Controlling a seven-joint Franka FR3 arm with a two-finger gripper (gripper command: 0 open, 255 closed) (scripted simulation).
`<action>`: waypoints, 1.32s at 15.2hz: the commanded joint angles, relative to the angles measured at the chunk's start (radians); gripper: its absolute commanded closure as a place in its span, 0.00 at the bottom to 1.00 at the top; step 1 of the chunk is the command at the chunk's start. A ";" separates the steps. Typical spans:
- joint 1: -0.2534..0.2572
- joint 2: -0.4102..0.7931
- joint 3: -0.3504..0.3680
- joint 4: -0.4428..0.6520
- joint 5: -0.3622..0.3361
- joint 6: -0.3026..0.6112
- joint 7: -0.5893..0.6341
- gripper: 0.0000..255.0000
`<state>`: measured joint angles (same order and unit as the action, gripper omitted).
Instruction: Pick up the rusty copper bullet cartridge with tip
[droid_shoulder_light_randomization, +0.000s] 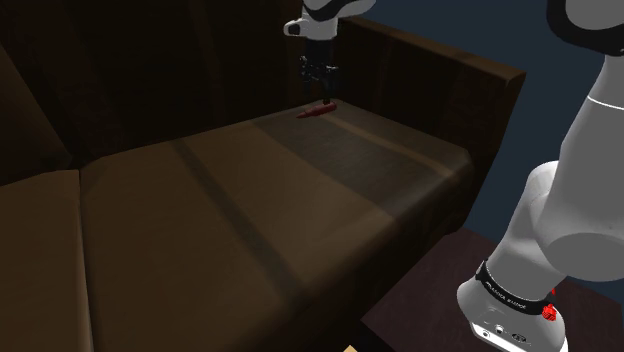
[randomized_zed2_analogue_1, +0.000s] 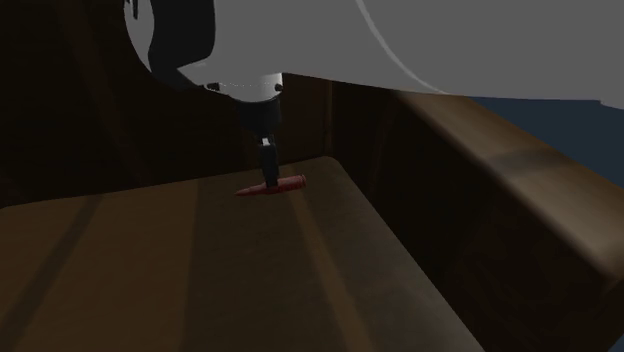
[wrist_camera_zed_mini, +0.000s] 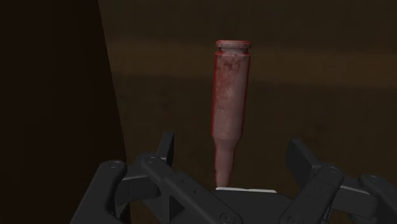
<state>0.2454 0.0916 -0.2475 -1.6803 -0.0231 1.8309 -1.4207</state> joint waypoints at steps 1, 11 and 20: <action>0.001 0.010 0.001 -0.025 0.001 0.030 -0.002 0.00; 0.002 0.014 0.002 -0.065 0.002 0.074 0.000 1.00; 0.001 0.010 0.001 -0.020 0.001 0.024 -0.003 1.00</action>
<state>0.2477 0.1026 -0.2455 -1.7144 -0.0218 1.8703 -1.4209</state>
